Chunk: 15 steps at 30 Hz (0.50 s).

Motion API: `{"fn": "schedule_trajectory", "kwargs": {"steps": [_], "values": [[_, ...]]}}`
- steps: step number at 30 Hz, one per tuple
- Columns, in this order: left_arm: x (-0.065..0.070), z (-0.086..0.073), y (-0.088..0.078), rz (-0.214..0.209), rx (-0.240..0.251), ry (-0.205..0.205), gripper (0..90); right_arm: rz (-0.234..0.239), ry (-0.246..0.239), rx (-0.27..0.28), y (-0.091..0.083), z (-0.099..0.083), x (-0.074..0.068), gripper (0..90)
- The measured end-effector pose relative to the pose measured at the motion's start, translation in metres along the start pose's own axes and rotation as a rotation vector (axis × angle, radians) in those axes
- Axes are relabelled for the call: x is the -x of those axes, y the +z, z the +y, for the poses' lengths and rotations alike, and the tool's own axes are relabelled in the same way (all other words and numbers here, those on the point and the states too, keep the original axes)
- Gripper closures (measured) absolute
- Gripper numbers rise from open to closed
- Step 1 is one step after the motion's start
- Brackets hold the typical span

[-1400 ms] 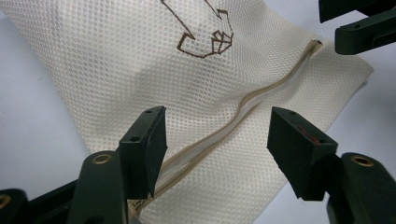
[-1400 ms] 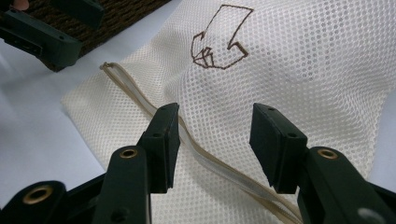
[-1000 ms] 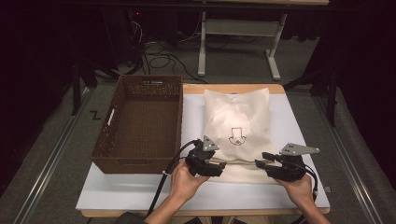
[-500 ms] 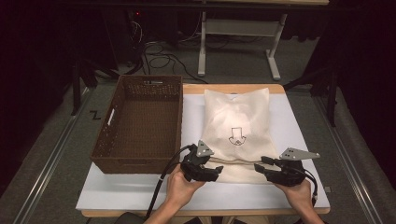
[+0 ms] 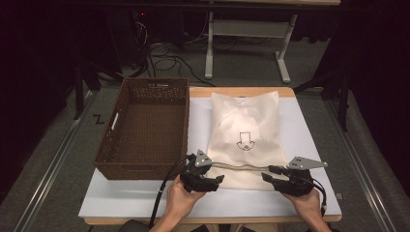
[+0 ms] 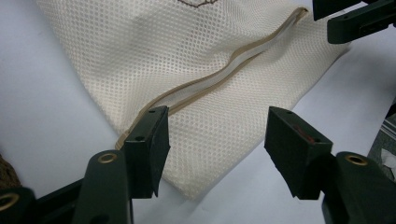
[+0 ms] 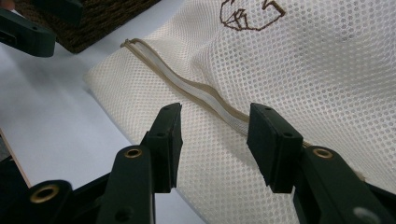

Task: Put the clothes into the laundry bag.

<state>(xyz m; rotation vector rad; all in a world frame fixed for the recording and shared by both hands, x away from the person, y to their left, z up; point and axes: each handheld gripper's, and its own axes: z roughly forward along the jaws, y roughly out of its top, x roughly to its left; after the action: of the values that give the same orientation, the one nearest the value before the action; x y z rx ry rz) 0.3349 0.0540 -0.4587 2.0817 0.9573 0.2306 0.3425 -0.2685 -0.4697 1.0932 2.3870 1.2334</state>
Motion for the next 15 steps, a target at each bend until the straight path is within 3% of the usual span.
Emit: {"fn": "schedule_trajectory", "kwargs": {"steps": [10,13,15], "values": [[-0.003,-0.005,0.006,0.004,-0.008,-0.003,39.2,-0.028,0.006,-0.004,0.004,-0.007,0.006,54.8],[-0.003,-0.008,0.007,0.030,-0.002,0.020,39.1,-0.045,-0.003,-0.008,0.005,-0.010,0.007,53.9],[-0.005,-0.011,0.008,0.018,0.006,0.001,39.2,-0.049,-0.008,-0.010,0.007,-0.014,0.010,53.6]]}}
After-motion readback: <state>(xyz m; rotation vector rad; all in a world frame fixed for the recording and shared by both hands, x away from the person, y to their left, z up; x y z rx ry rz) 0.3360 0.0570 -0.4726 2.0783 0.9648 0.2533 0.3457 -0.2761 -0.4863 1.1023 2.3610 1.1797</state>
